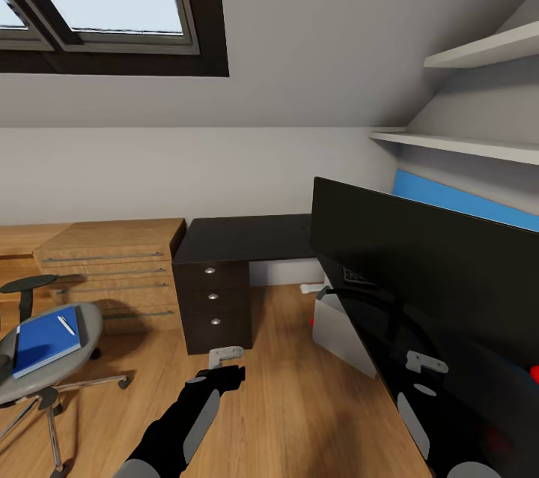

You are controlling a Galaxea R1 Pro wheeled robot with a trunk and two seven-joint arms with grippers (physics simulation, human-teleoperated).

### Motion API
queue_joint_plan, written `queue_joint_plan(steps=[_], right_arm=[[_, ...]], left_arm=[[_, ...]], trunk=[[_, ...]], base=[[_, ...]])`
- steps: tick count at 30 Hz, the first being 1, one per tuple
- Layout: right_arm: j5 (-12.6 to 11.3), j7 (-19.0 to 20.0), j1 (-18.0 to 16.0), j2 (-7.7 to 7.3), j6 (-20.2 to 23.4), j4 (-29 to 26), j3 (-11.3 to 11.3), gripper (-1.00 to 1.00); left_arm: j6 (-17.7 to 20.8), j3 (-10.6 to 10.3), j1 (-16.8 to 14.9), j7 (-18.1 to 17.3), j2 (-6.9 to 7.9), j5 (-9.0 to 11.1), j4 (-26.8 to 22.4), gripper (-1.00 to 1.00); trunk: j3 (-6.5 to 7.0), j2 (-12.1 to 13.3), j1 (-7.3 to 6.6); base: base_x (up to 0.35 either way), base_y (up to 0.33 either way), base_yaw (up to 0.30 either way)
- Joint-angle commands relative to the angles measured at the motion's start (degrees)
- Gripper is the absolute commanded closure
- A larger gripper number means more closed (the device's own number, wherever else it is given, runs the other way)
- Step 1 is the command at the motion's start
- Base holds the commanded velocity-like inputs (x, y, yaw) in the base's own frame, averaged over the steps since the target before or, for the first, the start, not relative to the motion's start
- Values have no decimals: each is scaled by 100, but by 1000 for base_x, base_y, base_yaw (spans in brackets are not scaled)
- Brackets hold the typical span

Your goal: In the bedroom, organize the workspace by keeping the computer under the desk, ensuring the monitor is on the desk, placing the keyboard on the desk next to the monitor, placing the mouse on the desk next to the keyboard, moving the folder from the swivel chair onto the desk next to the mouse, stacking the notebook on top of the folder with the pen on top of the notebook, and positioning the swivel chair next to the desk.

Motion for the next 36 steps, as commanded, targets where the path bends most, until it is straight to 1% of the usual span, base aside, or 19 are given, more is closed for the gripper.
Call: queue_joint_plan(steps=[1,6,11,18,23,36], right_arm=[[-41,-24,-2,-2,27,-12,9,-100],[-40,-24,-2,-2,27,-12,9,-100],[-37,-24,-2,-2,27,-7,9,-100],[-37,-24,-2,-6,27,7,9,-100],[-42,-24,-29,-79,27,69,9,-100],[-49,-24,-45,-98,27,102,9,-100]], left_arm=[[19,-23,-3,54,4,61,-10,-100],[17,-23,-3,54,4,61,-10,-100],[17,-23,-3,54,4,53,74,-100],[17,-23,-3,54,4,52,91,-100],[17,-23,-3,29,4,52,95,-100],[17,-23,-3,29,4,52,96,-100]], trunk=[[-7,-4,0],[-7,-4,0],[-7,-4,0],[-7,-4,0],[-7,-4,0],[-7,-4,0]], base=[[3,0,0],[7,0,0],[157,0,0],[19,0,0],[41,-26,0],[24,-19,0]])
